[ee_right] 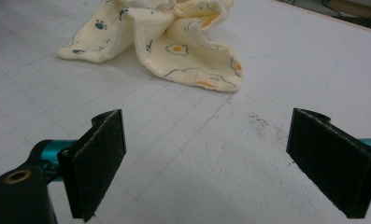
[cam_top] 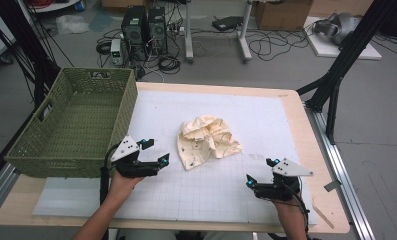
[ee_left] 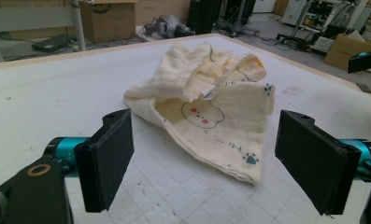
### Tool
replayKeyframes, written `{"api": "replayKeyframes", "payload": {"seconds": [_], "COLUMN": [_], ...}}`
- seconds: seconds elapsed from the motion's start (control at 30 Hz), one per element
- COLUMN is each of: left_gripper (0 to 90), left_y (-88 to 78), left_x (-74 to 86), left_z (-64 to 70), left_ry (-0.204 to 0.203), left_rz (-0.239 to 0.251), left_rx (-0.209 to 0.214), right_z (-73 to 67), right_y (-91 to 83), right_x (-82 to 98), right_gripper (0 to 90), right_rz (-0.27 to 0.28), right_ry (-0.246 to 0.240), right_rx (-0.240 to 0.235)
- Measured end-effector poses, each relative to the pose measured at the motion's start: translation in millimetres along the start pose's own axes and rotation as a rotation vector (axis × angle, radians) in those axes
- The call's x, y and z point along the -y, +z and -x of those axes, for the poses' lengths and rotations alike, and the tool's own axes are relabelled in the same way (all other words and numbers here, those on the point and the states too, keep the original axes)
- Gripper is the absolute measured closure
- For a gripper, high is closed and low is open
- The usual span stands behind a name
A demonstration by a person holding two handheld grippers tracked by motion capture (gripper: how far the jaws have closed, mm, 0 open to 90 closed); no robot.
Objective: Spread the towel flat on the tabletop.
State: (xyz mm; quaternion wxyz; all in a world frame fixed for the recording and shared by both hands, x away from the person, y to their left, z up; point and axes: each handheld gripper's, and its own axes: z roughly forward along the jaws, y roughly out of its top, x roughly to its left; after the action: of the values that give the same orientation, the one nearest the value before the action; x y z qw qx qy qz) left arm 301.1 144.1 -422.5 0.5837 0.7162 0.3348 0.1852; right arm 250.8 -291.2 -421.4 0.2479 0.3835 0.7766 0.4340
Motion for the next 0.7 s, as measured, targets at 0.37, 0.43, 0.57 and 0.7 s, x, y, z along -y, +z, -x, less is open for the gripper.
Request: {"api": "replayKeyframes", "payload": {"seconds": [0.37, 0.43, 0.57, 0.7], "left_gripper": [20.7, 20.7, 21.3, 22.5], "left_y": [-1.2, -0.6, 0.6, 1.2], "left_x": [1.9, 3.4, 4.7, 5.0], "left_z": [-2.9, -3.8, -6.1, -9.6], "left_ry": [-0.027, -0.033, -0.038, -0.045], "left_rz": [-0.015, -0.023, -0.032, -0.034], "left_rx": [-0.030, -0.031, -0.029, -0.028], "right_z": [0.3, -1.7, -4.2, -2.2], "right_y": [14.2, 22.2, 40.9, 59.3], "right_x": [-2.3, -5.6, -14.0, -20.5], "right_gripper": [10.9, 11.2, 24.0, 36.2], "right_rz": [-0.040, -0.064, -0.108, -0.100], "right_ry": [0.051, 0.030, -0.035, -0.038], "right_rx": [-0.045, -0.090, -0.093, -0.102]}}
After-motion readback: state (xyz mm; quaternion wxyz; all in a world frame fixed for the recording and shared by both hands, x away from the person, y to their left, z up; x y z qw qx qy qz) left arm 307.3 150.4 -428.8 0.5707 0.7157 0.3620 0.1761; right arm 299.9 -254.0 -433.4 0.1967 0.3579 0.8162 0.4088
